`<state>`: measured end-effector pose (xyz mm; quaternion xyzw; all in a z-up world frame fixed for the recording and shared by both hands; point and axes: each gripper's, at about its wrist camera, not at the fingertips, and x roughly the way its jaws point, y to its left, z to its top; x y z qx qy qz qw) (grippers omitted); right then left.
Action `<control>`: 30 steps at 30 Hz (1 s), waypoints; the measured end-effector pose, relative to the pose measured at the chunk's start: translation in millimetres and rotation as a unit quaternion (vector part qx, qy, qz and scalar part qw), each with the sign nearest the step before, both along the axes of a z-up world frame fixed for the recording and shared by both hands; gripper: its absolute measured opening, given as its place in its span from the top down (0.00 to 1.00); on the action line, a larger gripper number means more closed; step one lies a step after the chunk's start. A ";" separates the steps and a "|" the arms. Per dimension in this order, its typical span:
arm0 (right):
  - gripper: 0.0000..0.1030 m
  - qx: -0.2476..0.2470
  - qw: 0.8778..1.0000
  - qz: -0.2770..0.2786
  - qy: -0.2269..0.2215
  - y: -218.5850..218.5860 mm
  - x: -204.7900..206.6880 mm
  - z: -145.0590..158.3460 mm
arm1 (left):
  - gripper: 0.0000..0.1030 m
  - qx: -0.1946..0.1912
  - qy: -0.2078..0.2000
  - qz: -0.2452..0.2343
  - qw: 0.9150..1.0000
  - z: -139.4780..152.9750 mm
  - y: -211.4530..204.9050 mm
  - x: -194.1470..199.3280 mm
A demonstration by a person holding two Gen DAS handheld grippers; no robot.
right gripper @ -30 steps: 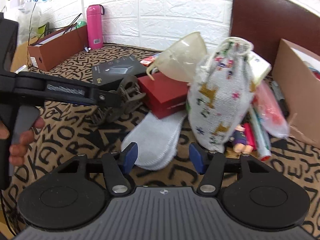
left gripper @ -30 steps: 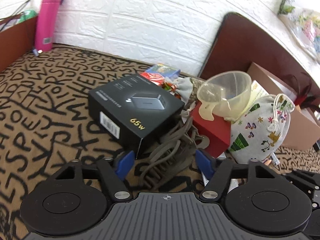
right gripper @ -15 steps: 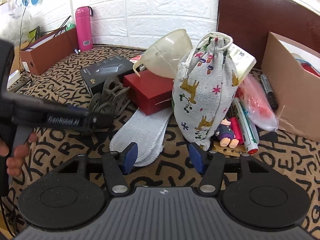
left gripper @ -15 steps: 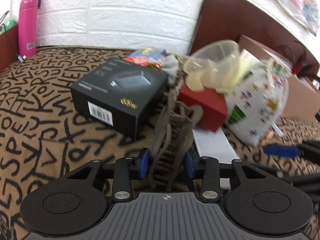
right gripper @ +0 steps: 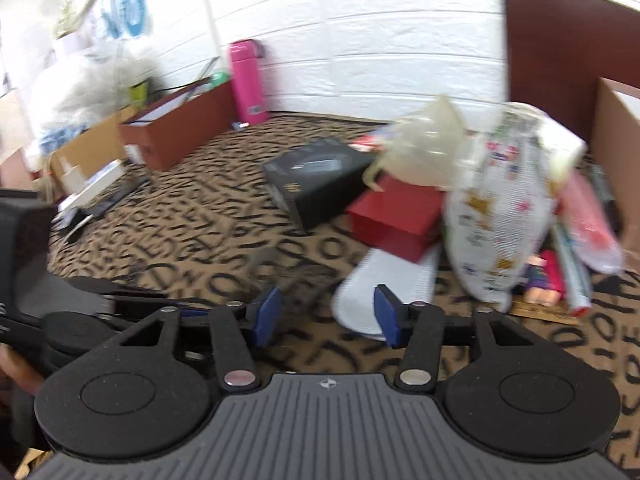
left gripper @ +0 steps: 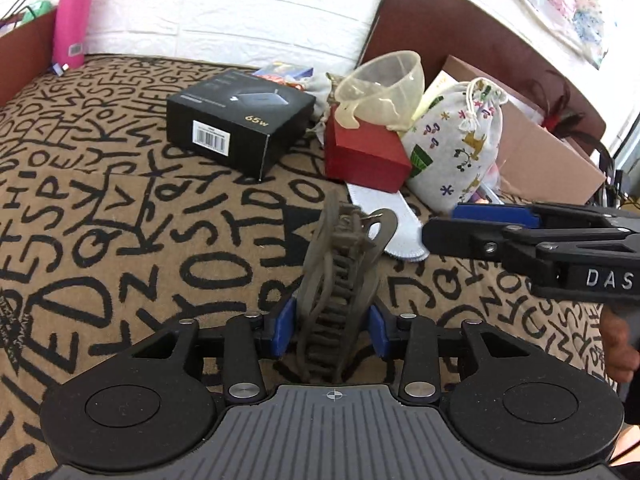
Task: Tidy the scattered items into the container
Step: 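Grasp the brown hair claw clip with the left tool and lift it, then carry the claw clip over the cardboard box with the left tool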
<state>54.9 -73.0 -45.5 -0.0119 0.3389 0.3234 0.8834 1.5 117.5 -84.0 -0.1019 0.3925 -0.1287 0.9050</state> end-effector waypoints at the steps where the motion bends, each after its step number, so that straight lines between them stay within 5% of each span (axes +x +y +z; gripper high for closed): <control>1: 0.53 -0.005 1.000 0.007 -0.003 5.3 -0.5 0.5 | 0.48 0.005 -0.002 -0.001 1.000 0.8 -2.0 -1.0; 5: 0.63 -0.023 1.000 0.018 -0.002 19.5 1.9 -2.4 | 0.47 0.006 -0.005 -0.001 1.000 0.5 -3.6 1.6; 24: 0.67 -0.016 0.999 0.032 0.035 40.2 11.7 -16.3 | 0.43 0.024 -0.024 -0.002 0.999 -3.5 -11.5 0.7; 26: 0.74 -0.017 0.999 0.029 0.037 38.5 10.7 -15.9 | 0.47 0.019 -0.023 0.005 1.000 -3.5 -10.1 1.1; 27: 0.75 -0.016 0.999 0.026 0.039 36.8 10.0 -16.0 | 0.61 0.019 -0.021 0.009 1.000 -3.1 -9.7 1.5; 30: 0.80 -0.007 0.999 0.017 0.039 30.3 6.8 -12.8 | 0.64 0.013 -0.018 0.005 1.000 0.3 -14.5 1.3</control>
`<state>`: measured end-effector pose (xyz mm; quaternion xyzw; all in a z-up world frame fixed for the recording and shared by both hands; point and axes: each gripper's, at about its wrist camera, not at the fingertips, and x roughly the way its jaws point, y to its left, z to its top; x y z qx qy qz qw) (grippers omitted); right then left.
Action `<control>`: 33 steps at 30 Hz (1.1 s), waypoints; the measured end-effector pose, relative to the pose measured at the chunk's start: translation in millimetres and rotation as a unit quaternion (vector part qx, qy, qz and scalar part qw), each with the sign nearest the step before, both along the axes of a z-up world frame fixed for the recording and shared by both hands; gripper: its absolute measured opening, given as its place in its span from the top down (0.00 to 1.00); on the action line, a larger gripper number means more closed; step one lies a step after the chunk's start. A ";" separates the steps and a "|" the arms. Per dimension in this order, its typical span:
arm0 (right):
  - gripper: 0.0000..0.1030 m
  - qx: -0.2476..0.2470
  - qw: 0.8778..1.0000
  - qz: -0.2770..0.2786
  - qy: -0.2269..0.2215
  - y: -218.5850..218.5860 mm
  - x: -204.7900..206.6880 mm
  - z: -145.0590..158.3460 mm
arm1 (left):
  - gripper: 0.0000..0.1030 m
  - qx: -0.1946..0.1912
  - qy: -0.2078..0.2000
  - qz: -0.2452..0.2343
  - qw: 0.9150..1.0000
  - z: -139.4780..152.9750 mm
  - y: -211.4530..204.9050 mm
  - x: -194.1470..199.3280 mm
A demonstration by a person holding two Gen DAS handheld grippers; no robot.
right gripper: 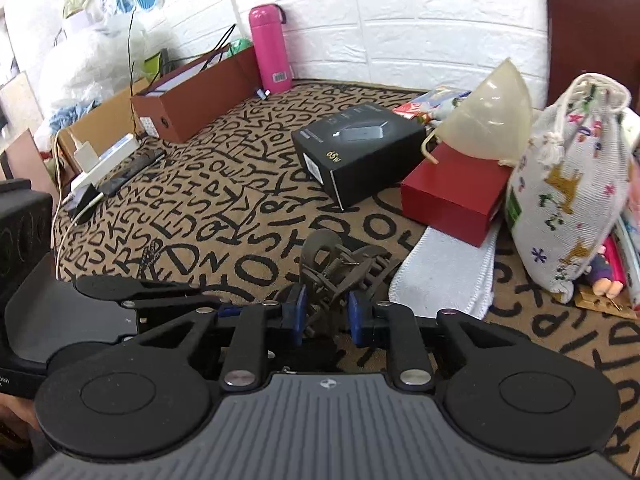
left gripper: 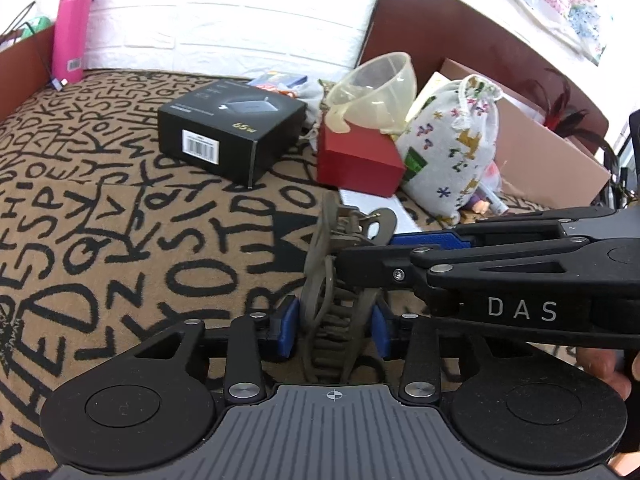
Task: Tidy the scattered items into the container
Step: 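Carry the claw clip over the cardboard box with the left tool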
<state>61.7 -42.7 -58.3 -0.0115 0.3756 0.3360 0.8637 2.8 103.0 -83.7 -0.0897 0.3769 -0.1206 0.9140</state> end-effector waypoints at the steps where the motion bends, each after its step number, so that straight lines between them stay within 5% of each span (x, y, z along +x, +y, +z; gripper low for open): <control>1: 0.82 0.002 1.000 -0.001 -0.006 -2.4 -2.6 3.3 | 0.64 0.000 -0.003 -0.003 1.000 2.2 -4.1 -0.7; 12: 0.83 0.024 0.992 -0.054 -0.113 -66.7 -17.6 65.3 | 0.64 0.024 -0.091 -0.060 0.994 64.9 -65.9 13.6; 22: 0.83 0.019 0.967 -0.163 -0.195 -174.8 2.4 112.9 | 0.63 0.016 -0.167 -0.164 0.972 120.4 -180.3 68.6; 33: 0.83 -0.019 0.937 -0.271 -0.220 -308.5 48.5 127.9 | 0.63 -0.021 -0.191 -0.255 0.948 133.2 -324.0 143.0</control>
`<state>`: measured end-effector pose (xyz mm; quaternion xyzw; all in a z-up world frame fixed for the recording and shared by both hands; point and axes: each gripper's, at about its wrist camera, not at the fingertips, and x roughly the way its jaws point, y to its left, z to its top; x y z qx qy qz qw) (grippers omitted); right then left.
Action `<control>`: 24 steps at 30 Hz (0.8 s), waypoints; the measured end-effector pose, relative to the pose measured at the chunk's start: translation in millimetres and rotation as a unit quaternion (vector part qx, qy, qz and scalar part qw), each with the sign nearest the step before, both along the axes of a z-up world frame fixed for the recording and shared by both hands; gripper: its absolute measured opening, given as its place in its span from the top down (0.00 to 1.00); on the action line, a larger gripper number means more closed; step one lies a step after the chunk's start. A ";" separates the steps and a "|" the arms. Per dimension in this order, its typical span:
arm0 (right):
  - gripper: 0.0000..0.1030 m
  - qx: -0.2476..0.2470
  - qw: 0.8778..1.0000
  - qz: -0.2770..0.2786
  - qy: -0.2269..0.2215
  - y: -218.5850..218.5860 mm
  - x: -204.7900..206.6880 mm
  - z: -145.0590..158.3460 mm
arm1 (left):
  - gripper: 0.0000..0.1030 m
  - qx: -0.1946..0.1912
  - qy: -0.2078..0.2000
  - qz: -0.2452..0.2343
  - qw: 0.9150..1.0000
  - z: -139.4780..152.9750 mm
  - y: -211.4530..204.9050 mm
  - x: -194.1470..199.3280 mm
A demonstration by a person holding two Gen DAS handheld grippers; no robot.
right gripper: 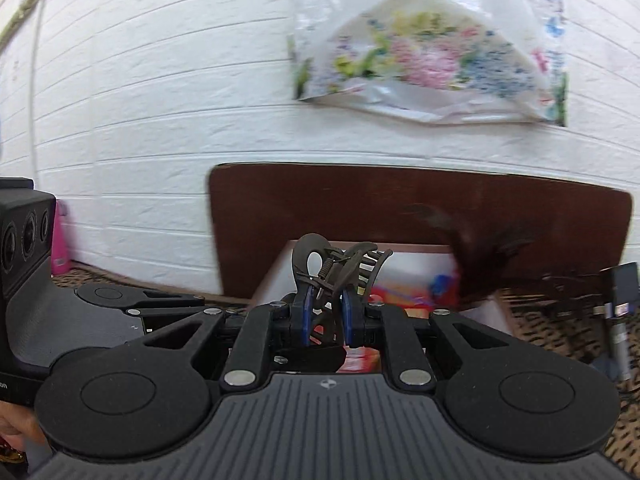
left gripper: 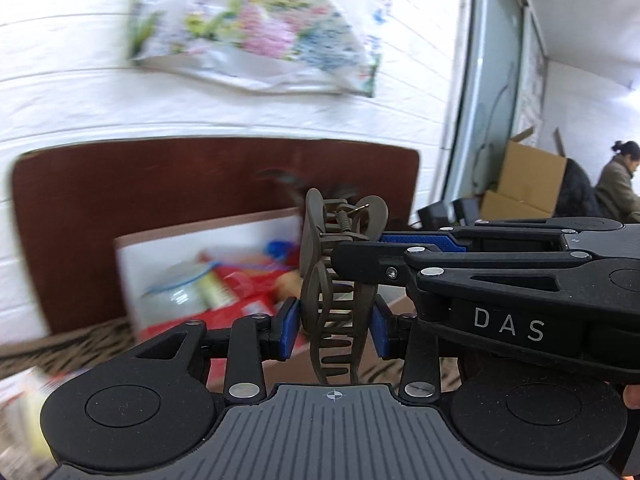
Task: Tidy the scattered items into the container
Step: 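Carry the claw clip over the cardboard box with the left tool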
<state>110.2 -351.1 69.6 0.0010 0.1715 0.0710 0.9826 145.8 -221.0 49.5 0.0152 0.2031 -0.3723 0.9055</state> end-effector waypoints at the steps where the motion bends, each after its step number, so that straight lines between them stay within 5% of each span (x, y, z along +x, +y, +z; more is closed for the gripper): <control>1: 0.83 -0.003 1.000 -0.007 0.001 -9.1 5.6 -1.1 | 0.63 -0.003 0.002 -0.005 1.000 -1.8 -12.9 8.4; 11: 0.83 -0.012 0.998 -0.037 0.040 -74.2 64.0 -27.7 | 0.63 -0.012 0.041 -0.019 0.999 -34.3 -89.2 77.3; 21: 0.83 0.002 0.998 -0.033 0.059 -97.0 101.6 -52.1 | 0.61 0.008 0.058 -0.013 0.998 -59.7 -107.1 113.3; 24: 0.83 0.003 0.998 -0.034 0.061 -100.0 106.0 -55.3 | 0.52 0.010 0.061 -0.013 0.998 -62.7 -109.9 117.5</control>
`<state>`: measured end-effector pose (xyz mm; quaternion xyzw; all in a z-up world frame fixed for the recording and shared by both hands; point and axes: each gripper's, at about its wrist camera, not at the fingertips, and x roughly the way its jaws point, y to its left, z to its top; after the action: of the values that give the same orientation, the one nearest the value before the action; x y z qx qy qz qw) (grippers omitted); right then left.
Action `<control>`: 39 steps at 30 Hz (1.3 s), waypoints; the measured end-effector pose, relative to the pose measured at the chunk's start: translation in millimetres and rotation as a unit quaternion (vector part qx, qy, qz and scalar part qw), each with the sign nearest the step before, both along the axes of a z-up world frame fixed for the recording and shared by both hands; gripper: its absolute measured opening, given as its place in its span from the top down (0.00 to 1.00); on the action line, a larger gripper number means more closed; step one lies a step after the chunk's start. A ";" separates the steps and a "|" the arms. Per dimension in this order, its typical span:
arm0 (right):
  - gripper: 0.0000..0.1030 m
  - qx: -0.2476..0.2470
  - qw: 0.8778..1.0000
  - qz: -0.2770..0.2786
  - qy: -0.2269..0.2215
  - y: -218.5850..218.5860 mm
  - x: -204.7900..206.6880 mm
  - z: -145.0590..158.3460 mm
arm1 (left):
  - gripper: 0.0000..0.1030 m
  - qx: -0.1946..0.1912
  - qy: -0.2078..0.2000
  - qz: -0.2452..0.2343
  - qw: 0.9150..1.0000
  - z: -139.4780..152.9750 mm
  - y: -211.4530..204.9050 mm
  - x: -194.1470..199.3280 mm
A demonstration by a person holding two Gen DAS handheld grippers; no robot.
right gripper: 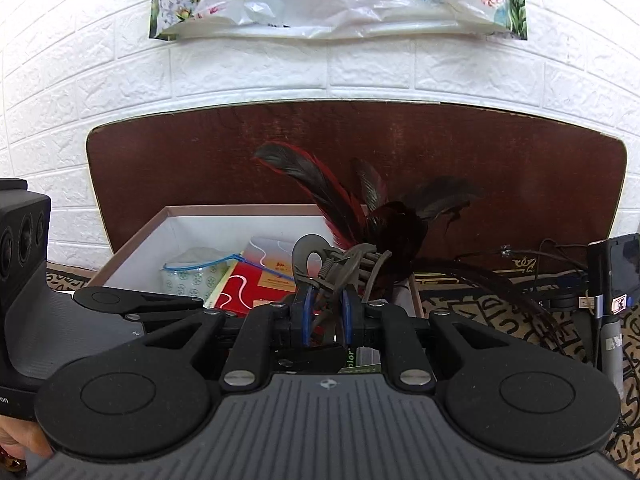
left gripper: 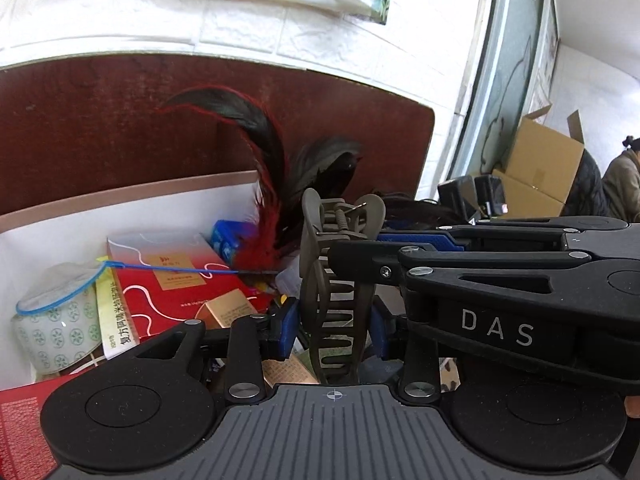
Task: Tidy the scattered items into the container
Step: 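Carry the claw clip over the cardboard box with the left tool, then open the left tool to drop the claw clip into the box, then return both tools to the table toward the clothespin and green marker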
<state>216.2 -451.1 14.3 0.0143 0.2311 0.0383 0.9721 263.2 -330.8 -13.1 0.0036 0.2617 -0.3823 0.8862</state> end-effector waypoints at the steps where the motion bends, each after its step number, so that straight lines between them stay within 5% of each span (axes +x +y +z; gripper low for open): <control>1: 0.82 0.001 1.000 0.000 0.003 -0.7 1.1 -1.2 | 0.48 0.001 0.004 -0.002 1.000 -1.6 -1.5 1.3; 2: 0.81 0.001 1.000 0.000 0.009 -1.3 2.2 -2.5 | 0.45 0.004 0.008 -0.002 1.000 -3.0 -2.3 1.5; 4: 0.63 -0.007 1.000 -0.008 0.011 -1.4 2.1 -4.5 | 0.08 0.005 0.010 0.004 1.000 -4.0 -0.8 -1.5; 5: 0.37 -0.014 1.000 -0.020 0.002 -1.2 -1.0 -4.6 | 0.00 0.001 0.004 0.018 1.000 -3.3 2.4 -5.6; 6: 0.26 -0.021 0.999 -0.034 -0.013 -0.7 -5.2 -3.7 | 0.00 -0.007 -0.010 0.032 0.999 -2.2 6.1 -10.4; 9: 0.27 -0.038 0.997 -0.051 -0.032 -0.7 -15.5 2.1 | 0.00 -0.006 -0.037 0.038 0.999 2.1 13.7 -19.0; 17: 0.19 -0.025 0.997 -0.060 -0.032 -1.4 -29.9 6.2 | 0.00 -0.012 -0.032 0.044 0.998 7.0 26.5 -32.4; 22: 0.07 -0.015 0.998 -0.056 -0.039 8.1 -46.3 9.9 | 0.00 -0.016 -0.030 0.042 0.999 15.6 35.6 -49.1; 32: 0.05 0.054 0.998 0.016 -0.027 62.2 -107.2 -3.9 | 0.00 -0.005 -0.009 0.047 0.999 12.7 95.4 -130.7; 39: 0.04 0.095 0.992 0.074 0.037 125.6 -138.1 -41.4 | 0.00 0.026 0.050 0.084 0.995 -19.7 165.3 -176.8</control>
<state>78.2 -325.5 -27.1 0.0910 0.2623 0.1315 0.9516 86.5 -165.6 -32.9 -0.0141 0.3149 -0.2990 0.9007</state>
